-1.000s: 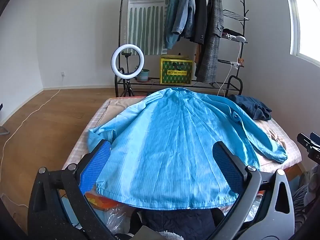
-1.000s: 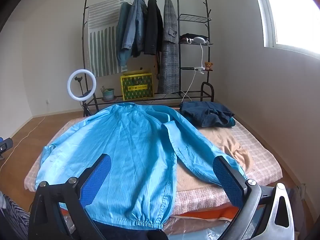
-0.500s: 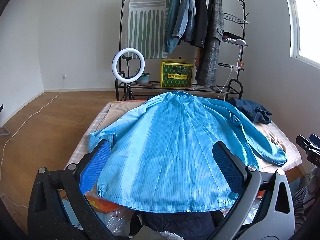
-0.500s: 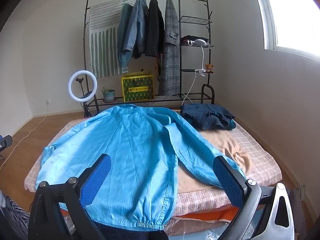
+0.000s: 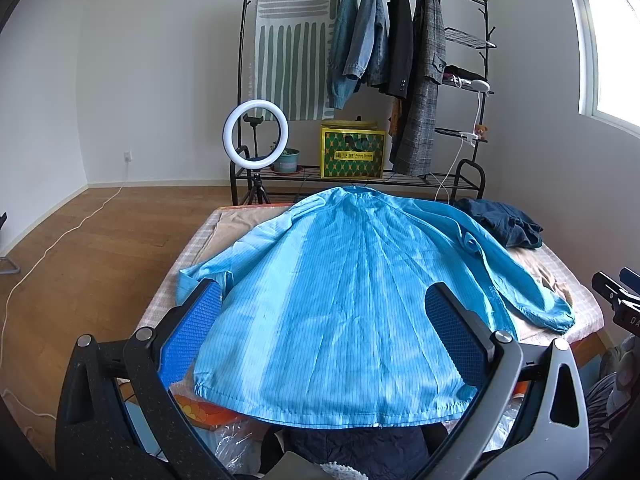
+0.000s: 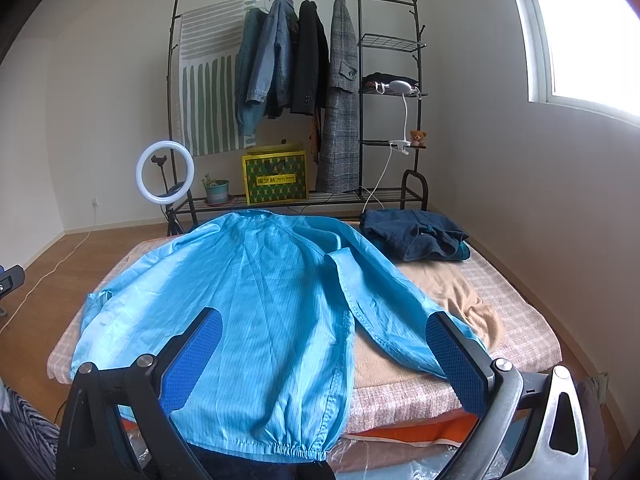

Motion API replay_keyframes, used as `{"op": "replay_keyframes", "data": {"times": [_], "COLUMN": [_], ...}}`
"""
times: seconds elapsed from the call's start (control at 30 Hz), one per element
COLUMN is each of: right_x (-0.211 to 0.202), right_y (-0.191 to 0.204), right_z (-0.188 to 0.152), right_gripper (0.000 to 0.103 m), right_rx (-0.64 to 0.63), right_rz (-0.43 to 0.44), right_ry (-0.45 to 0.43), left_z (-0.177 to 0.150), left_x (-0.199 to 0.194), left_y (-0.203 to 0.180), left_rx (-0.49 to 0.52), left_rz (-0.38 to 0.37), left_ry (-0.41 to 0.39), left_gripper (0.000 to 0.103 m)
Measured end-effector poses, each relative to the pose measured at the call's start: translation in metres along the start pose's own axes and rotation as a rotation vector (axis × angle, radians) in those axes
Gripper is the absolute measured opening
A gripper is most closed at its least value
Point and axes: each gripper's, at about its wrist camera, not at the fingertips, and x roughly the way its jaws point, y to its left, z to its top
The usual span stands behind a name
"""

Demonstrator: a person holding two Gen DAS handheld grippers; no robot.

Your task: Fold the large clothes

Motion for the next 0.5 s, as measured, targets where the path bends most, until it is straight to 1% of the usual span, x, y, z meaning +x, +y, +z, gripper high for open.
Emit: {"op": "replay_keyframes", "data": {"times": [0.5], "right_x": [0.0012], "right_y": [0.0018], "right_z": [-0.0025], "right_gripper": [0.103], "right_rx": [-0.004], "right_rz": [-0.002], "right_ry": [0.003], "left_z": [-0.0014], "left_x": [-0.0005], "left_y": [-0.0002], "left_rx": [-0.001], "left_rz": [0.001], "left_ry": [-0.002], "left_gripper": [0.103]}}
